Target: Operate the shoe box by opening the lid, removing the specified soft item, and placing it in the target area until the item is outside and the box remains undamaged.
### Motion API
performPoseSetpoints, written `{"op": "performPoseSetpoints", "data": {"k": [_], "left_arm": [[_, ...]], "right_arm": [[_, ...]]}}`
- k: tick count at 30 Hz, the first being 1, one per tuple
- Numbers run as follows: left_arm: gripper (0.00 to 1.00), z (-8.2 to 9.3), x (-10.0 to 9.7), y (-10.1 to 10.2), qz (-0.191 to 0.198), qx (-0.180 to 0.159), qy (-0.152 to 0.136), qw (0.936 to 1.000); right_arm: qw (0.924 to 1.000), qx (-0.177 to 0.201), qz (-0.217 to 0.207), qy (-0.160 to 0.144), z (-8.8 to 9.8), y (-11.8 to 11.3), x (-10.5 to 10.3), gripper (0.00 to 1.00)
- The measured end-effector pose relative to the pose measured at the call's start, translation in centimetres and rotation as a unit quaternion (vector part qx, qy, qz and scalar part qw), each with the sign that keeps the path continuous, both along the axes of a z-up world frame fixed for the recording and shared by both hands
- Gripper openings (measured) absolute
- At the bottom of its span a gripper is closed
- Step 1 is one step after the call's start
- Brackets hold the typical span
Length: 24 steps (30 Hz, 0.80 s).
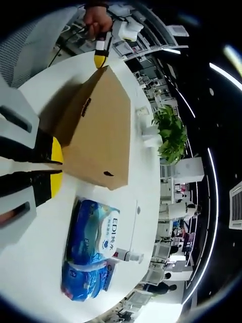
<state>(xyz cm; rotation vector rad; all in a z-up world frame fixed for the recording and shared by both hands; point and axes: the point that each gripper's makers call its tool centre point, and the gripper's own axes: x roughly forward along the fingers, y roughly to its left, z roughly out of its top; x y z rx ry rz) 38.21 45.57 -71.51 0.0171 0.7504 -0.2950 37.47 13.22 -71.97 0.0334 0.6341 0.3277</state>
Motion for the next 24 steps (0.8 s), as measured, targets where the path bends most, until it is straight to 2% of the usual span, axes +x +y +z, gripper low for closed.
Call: {"op": "performPoseSetpoints", "data": {"k": [8,9,11,12,14,17,20,23,24], "left_arm": [[0.11,0.7,-0.4,1.6,0.026,-0.022,0.002,0.9994],[0.11,1.0,-0.3,1.8,0.033,-0.032,0.001,0.9989],[0.14,1.9,0.1,2.1,0.057,-0.078,-0.006,0.9953],[0.17,2.6,0.3,2.3,0.063,-0.098,-0.011,0.9931],[0.25,3.6,0.8,2.6,0.07,-0.116,-0.022,0.9905],[0.33,5.2,1.5,1.5,0.068,-0.167,-0.035,0.983],[0.4,6.2,1.9,-0.7,0.044,-0.184,-0.038,0.9812],[0.44,5.4,2.0,-2.6,0.028,-0.188,-0.015,0.9816],[0.44,4.7,1.8,-3.3,0.017,-0.18,0.0,0.9835]], "right_arm": [[0.9995,0.021,-0.022,-0.005,1.2,-2.0,0.2,0.05],[0.9992,0.029,-0.025,-0.007,1.6,-2.2,0.3,0.07],[0.9976,0.056,-0.036,-0.014,2.5,-2.5,0.8,0.09],[0.9965,0.07,-0.042,-0.017,3.0,-2.7,1.1,0.12],[0.9943,0.095,-0.044,-0.018,3.6,-2.5,1.3,0.21],[0.9893,0.141,-0.032,-0.019,4.6,-1.2,1.8,0.29],[0.9851,0.17,-0.022,-0.014,4.9,0.2,2.1,0.35],[0.9836,0.179,-0.017,-0.001,4.2,1.3,2.2,0.37],[0.9835,0.18,-0.014,0.008,3.8,1.7,2.2,0.37]]}}
